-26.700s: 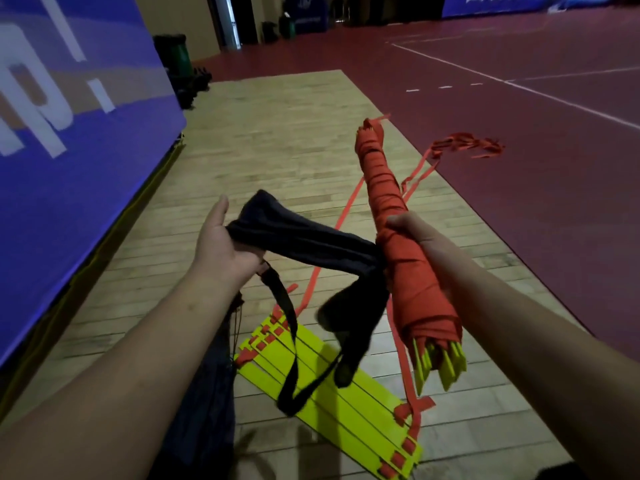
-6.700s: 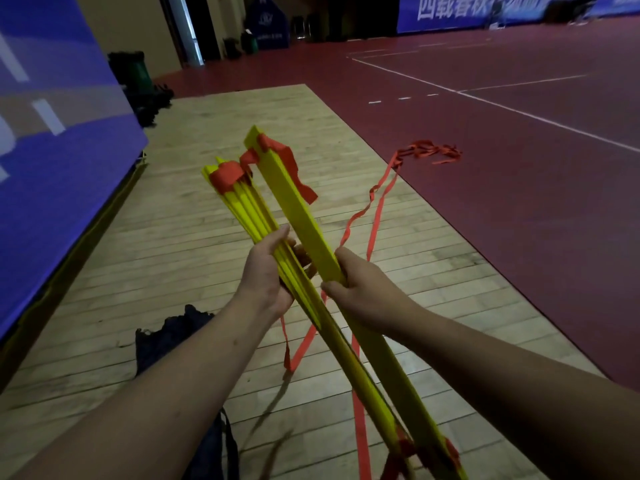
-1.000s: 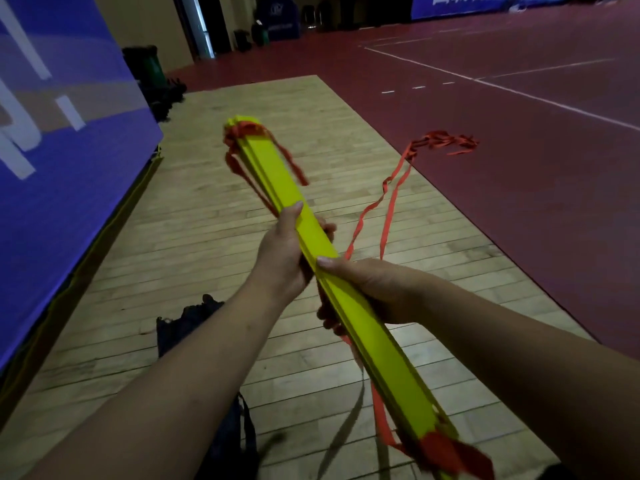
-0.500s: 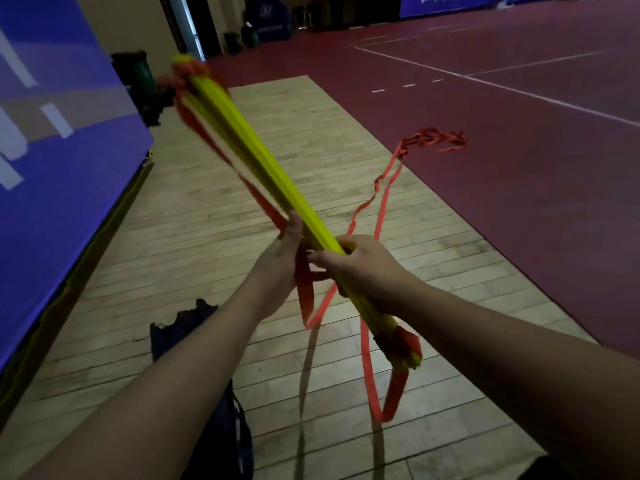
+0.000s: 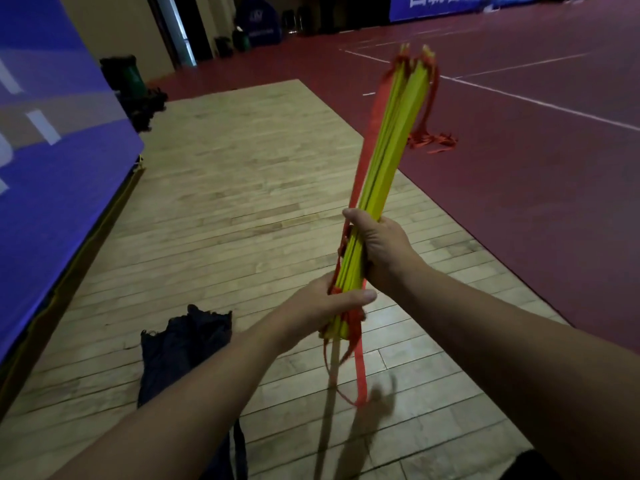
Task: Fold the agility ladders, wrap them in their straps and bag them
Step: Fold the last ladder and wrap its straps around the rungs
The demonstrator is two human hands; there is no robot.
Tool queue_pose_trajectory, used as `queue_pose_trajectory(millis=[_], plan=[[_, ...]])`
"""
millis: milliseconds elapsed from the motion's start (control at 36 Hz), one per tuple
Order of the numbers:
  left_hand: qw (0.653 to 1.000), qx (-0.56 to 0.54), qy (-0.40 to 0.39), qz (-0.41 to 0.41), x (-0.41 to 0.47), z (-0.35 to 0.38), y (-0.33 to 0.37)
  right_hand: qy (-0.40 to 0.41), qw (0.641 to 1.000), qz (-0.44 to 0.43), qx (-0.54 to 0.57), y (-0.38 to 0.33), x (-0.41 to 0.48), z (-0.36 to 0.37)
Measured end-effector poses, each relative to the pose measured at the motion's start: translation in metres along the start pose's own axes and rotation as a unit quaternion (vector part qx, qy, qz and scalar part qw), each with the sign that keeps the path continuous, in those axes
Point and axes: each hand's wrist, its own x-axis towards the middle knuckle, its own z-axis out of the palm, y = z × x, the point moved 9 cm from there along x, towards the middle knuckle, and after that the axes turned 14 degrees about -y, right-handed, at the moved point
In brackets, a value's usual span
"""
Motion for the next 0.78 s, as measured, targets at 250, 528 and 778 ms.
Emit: queue_pose_trajectory(millis=[250,528,778], plan=[[0.999,0.009,0.044,-0.029,0.001,-0.002,-0.006,-0.034,0.997,0.024,0.069,0.008,0.004,0.0],[0.867,0.408,0.271,-0.091,-0.046,-0.087,0.033,-0.111,0.941,0.203,-0.248,0.01,-0.015,0.006],[0.727,0.667,0.144,-0.078,-0.046,-0.076,0.036,-0.17,0.789,-0.035,-0.59,-0.041,-0.017,0.041]])
